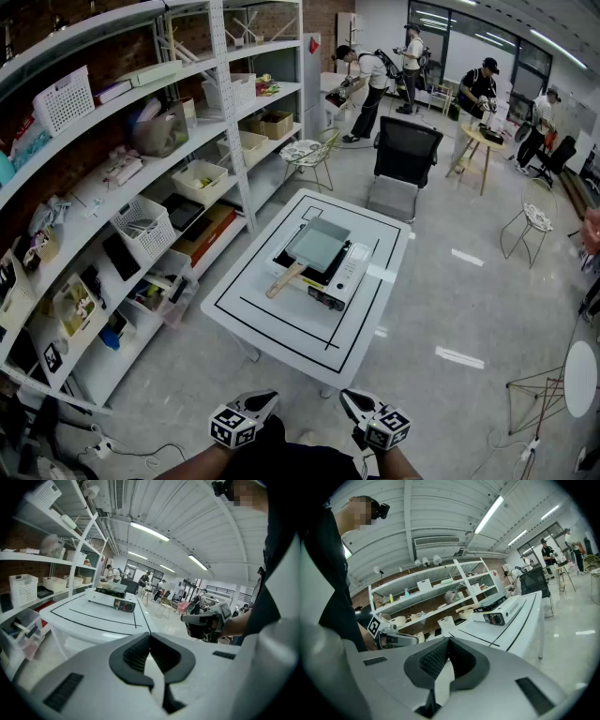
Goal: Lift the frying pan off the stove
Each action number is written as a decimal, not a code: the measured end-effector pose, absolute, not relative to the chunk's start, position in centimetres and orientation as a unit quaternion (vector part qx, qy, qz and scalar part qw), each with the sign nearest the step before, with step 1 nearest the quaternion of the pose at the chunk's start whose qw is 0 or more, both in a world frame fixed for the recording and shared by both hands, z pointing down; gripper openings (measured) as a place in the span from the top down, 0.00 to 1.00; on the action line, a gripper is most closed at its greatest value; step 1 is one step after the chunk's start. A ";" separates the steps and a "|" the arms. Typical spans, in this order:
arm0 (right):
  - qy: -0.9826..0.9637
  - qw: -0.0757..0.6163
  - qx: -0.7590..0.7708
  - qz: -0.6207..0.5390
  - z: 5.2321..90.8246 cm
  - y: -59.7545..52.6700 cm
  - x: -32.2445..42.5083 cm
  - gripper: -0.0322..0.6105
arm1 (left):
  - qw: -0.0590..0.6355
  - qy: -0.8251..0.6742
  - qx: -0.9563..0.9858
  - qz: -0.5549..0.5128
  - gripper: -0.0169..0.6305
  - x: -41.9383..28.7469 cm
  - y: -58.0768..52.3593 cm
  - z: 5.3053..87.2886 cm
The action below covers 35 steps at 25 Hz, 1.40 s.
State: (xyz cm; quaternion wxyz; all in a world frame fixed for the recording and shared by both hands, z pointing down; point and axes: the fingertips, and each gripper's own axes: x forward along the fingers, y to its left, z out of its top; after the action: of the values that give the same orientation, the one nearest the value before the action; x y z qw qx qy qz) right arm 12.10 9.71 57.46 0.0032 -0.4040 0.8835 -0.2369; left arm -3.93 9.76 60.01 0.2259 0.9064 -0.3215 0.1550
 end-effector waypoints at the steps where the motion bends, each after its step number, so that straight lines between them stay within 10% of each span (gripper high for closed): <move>1: 0.884 0.005 -0.404 -0.235 57.6 9.8 12.1 0.91 | 0.225 -0.322 0.906 0.154 0.96 -4.1 9.9 60.0; 35: 0.892 0.007 -0.374 -0.252 58.6 6.6 9.1 0.91 | 0.232 -0.368 0.890 0.135 0.96 -7.9 8.5 60.0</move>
State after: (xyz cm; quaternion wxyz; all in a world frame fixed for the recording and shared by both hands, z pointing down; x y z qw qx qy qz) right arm 9.10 6.57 58.64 0.0066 -0.3744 0.8923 -0.2521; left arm -7.92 8.48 59.96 0.2318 0.8903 -0.3680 0.1349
